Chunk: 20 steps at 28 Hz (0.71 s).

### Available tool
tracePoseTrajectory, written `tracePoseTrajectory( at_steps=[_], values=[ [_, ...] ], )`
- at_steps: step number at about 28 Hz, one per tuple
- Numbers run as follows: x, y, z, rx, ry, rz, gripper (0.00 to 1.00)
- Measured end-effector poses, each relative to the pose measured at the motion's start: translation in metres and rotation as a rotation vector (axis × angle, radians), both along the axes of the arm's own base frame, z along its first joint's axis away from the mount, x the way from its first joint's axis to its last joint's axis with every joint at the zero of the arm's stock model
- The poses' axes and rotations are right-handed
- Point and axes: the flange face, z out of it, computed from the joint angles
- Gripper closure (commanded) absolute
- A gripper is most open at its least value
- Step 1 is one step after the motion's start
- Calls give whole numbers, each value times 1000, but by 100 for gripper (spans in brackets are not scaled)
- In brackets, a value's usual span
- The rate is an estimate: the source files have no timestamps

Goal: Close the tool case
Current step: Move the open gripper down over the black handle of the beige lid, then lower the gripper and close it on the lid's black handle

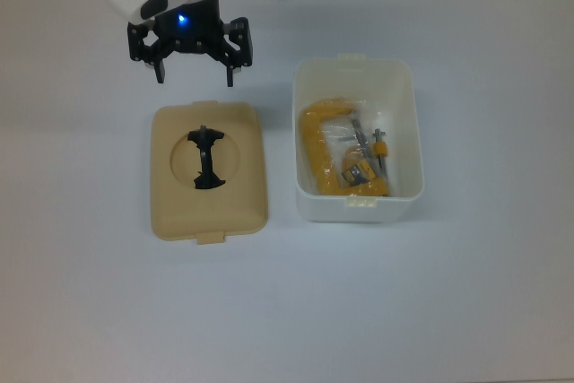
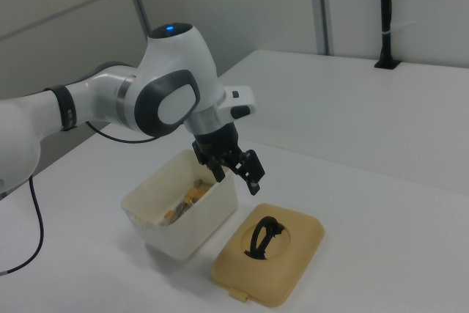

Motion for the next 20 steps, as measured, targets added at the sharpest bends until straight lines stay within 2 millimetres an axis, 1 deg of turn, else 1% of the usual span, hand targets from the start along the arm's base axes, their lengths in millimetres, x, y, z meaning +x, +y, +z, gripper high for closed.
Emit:
tracePoseTrajectory(
  at_steps=[5, 10, 17, 20],
  values=[
    [1, -3, -9, -1, 9, -4, 0],
    [4, -13, -18, -2, -4, -18, 0],
    [11, -25, -47, -9, -7, 1, 0],
    [13, -27, -55, -13, -1, 22, 0]
  ],
)
